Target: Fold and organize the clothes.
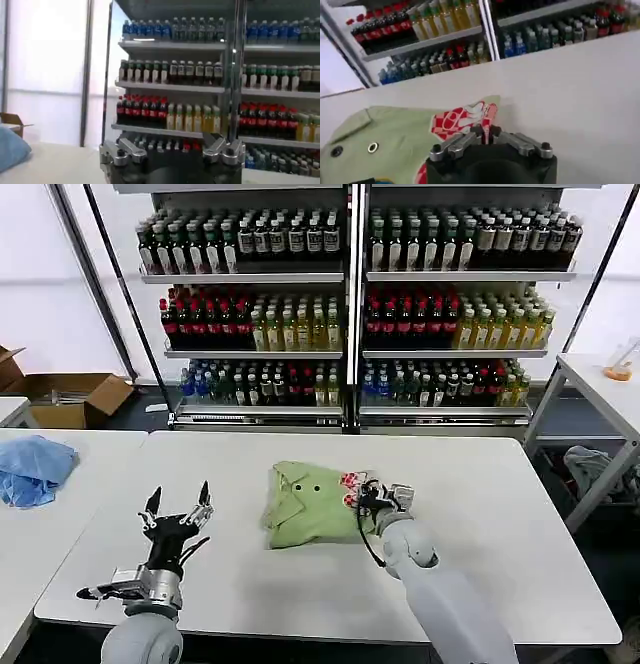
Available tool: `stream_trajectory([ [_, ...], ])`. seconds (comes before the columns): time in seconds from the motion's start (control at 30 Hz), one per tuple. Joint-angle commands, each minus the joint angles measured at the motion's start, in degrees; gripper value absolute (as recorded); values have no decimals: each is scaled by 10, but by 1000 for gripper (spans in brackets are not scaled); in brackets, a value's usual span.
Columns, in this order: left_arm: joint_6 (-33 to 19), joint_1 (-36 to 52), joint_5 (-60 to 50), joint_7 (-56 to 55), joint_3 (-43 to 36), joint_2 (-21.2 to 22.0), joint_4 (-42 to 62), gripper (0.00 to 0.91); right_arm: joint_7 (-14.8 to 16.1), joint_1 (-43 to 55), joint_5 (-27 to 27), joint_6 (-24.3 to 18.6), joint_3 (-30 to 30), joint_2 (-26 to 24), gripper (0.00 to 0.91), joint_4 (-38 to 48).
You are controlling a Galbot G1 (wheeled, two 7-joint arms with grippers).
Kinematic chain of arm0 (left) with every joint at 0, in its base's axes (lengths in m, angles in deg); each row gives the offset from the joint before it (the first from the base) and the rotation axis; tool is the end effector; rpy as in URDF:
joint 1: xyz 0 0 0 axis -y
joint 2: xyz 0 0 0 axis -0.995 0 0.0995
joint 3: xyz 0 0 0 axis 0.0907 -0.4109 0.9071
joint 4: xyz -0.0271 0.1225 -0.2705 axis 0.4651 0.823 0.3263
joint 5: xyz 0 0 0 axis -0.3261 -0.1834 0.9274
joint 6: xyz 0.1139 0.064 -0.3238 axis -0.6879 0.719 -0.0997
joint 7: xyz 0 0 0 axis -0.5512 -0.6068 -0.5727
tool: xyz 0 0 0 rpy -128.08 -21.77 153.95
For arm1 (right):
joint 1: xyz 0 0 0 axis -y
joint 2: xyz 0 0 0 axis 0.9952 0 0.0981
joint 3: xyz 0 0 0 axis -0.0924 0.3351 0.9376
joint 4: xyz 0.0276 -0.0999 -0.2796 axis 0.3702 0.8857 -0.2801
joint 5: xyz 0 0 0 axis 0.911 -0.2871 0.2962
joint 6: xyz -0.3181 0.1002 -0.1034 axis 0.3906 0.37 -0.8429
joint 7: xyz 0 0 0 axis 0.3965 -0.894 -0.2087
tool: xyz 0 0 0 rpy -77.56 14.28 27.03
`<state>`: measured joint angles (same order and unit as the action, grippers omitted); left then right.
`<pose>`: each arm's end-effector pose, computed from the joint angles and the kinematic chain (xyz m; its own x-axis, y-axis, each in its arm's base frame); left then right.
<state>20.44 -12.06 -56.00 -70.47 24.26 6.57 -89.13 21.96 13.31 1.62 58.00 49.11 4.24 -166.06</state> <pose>0.2553 0.0366 -0.2257 -0.9963 -0.0865 0.0013 -0.0864 0.9942 -0.0637 0.4090 0.0701 -0.2625 -0.8686 -0.1554 0.4705 -0.0717 0.9790 0.1910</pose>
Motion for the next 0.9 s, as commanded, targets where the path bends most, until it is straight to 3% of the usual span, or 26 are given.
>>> stream_trajectory([
  [0.03,4,-10,-1,4,-6,-2,-10,907,63,-77,240,-143,-9,-51,907,-75],
  [0.2,4,-16,-12,10,-17,-2,-16,907,55,-188,321,-219,-82,-78,907,-157],
  [0.3,11,-21,-13,15,-19,-2,-23,907,56,-264,329,-242,-119,-95,907,-244],
  [0.47,20,-31,-7,24,-14,-9,-37,907,66,-389,323,-237,-195,-104,907,-384],
  [0.57,26,-39,-4,27,-7,-13,-46,907,78,-443,324,-238,-231,-102,907,-419],
  [0.9,46,-74,-3,51,11,-14,-66,907,79,-489,344,-245,-249,-84,907,-443],
])
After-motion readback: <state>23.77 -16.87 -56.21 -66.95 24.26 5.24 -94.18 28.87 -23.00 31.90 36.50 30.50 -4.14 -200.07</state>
